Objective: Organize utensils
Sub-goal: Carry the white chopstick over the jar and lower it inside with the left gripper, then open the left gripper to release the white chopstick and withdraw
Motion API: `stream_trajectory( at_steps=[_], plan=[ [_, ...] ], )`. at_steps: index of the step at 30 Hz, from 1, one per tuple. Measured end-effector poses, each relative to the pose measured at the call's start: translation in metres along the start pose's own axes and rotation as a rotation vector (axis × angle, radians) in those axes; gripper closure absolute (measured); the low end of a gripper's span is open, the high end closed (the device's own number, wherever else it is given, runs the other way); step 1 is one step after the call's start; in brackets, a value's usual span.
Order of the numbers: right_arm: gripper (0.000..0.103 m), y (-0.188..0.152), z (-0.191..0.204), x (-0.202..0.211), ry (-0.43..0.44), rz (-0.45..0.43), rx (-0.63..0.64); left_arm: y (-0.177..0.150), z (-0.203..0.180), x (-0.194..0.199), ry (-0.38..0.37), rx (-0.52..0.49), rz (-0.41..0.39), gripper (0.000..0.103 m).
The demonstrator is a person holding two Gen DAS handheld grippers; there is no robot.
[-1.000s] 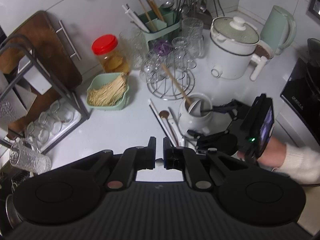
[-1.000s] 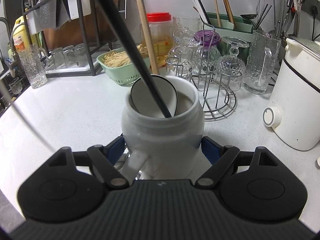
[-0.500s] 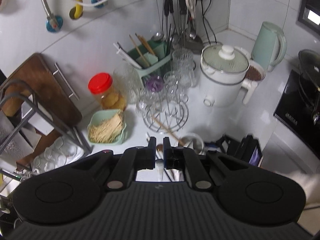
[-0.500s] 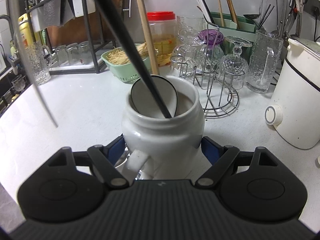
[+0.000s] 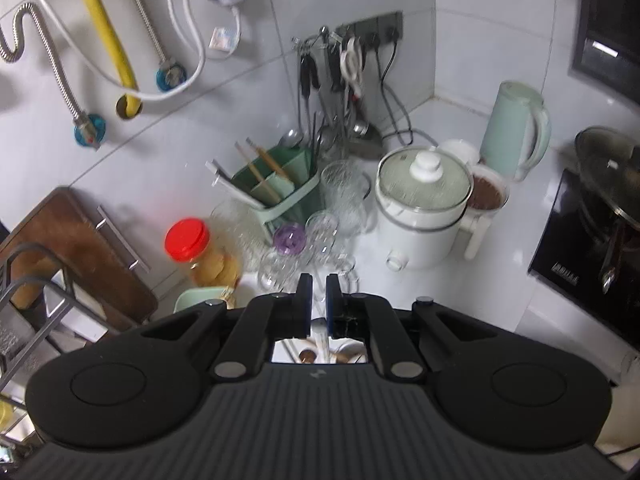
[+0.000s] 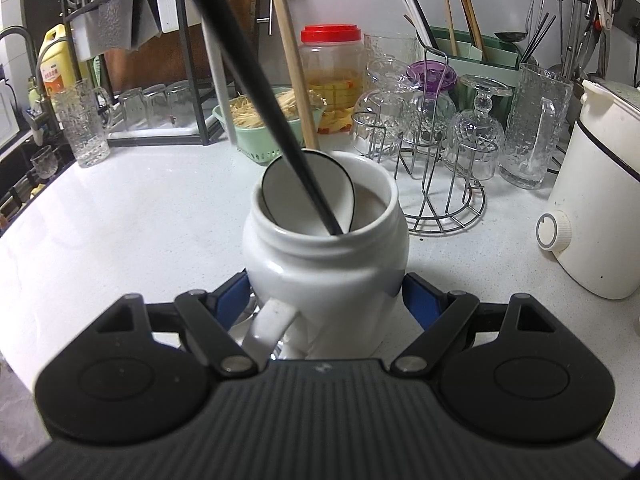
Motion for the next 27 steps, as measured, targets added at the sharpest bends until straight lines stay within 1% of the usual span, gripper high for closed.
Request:
stream_trajectory(
  at_steps=[6, 8, 15, 20, 23, 27],
  plan=[
    [0.018, 0.000, 0.002, 0.001, -0.004, 0.002, -0.003, 0.010, -0.007, -0.004, -0.007, -0.031, -0.020, 0.095],
    [0.018, 0.000, 0.002, 0.001, -0.002, 0.002, 0.000, 0.010, -0.007, -0.009, -0.014, -0.030, -0.017, 0.098],
    [0.018, -0.001, 0.002, 0.002, -0.001, 0.002, 0.000, 0.009, -0.008, -0.024, -0.028, -0.037, -0.008, 0.099],
    [0.018, -0.001, 0.002, 0.002, -0.001, 0.002, -0.003, -0.001, -0.016, -0.040, -0.065, -0.032, 0.040, 0.099],
    [0.018, -0.001, 0.002, 0.002, 0.000, 0.000, -0.003, -0.018, -0.021, -0.055, -0.090, -0.014, 0.098, 0.099],
    [0.018, -0.001, 0.002, 0.002, -0.001, -0.002, -0.004, -0.044, -0.019, -0.075, -0.129, 0.058, 0.180, 0.099]
  ],
)
Point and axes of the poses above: each gripper's, at about its wrist camera, not at the fingertips, and x roughly against the way its jaws point, z to its left, y to its top, the point moved 8 cm from there along -x, roughly the way its jaws point, and after that the axes turned 6 degrees about -y, right-handed, at the moved point
